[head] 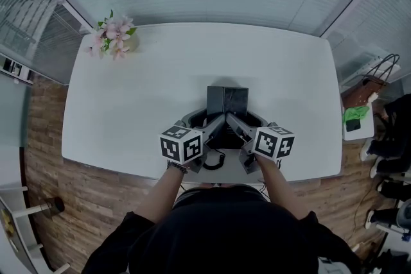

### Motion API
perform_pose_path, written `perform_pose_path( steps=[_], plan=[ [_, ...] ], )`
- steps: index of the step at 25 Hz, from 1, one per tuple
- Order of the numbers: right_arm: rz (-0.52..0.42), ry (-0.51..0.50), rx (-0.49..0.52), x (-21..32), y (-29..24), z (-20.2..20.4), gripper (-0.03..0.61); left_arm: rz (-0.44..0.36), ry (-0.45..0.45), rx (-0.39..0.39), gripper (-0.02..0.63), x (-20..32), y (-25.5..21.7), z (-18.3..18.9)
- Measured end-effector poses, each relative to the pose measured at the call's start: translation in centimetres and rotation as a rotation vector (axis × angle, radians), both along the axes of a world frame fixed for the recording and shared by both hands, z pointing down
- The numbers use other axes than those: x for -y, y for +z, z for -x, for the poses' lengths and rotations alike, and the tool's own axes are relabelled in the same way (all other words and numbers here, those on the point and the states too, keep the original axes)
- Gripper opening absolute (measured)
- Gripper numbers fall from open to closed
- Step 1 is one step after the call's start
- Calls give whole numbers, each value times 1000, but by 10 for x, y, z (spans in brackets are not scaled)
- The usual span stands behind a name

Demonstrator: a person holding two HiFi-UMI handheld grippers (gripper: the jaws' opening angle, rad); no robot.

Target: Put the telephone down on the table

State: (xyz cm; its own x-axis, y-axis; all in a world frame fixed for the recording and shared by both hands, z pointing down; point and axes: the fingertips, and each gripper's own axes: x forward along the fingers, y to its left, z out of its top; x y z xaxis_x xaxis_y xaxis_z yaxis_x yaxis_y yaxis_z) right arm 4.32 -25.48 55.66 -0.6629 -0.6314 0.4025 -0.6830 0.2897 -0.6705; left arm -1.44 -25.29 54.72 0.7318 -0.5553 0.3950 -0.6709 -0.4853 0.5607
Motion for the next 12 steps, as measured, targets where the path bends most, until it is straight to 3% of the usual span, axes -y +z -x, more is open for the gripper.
perform_pose_path(
  steps=[12],
  plan=[
    [-19,-8,-37,-2,0,-1,262,-39,-26,33,218,-2,-3,5]
  ],
)
